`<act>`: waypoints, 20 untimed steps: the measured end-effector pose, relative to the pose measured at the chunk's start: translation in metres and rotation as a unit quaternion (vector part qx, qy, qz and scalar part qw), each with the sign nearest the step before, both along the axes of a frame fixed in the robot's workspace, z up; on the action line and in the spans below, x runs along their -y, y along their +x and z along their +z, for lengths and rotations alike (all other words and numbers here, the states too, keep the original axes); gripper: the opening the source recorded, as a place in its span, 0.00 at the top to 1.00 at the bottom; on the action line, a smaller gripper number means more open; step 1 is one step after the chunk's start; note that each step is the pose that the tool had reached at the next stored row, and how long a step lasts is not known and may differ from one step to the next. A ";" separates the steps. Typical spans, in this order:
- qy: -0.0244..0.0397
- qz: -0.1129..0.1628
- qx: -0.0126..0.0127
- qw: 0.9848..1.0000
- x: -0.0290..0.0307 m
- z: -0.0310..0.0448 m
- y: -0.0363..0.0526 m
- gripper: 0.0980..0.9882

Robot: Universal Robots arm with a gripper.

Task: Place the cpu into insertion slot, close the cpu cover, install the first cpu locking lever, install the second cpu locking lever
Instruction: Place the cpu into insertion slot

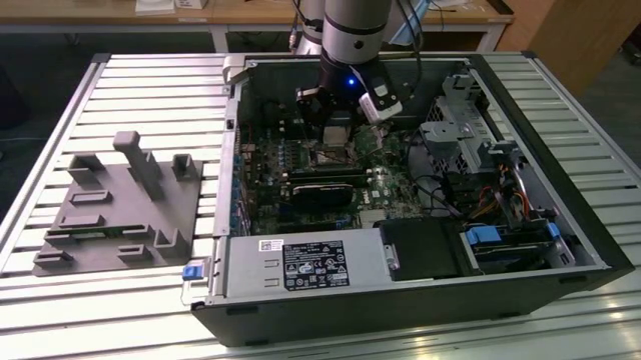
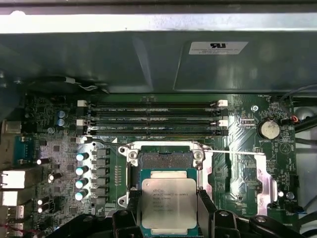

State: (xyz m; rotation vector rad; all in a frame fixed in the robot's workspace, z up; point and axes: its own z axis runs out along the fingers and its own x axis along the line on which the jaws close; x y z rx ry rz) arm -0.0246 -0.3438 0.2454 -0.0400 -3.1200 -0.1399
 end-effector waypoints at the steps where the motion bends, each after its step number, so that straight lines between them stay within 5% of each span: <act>1: 0.000 0.000 0.000 1.000 0.0000 -0.0005 0.0000 0.51; 7: 0.000 -0.002 0.000 1.000 0.0000 -0.0006 0.0000 0.51; 12: 0.000 -0.034 0.000 0.999 0.0000 -0.0009 0.0000 0.51; 20: 0.000 -0.093 0.000 0.996 0.0000 -0.0016 0.0000 0.51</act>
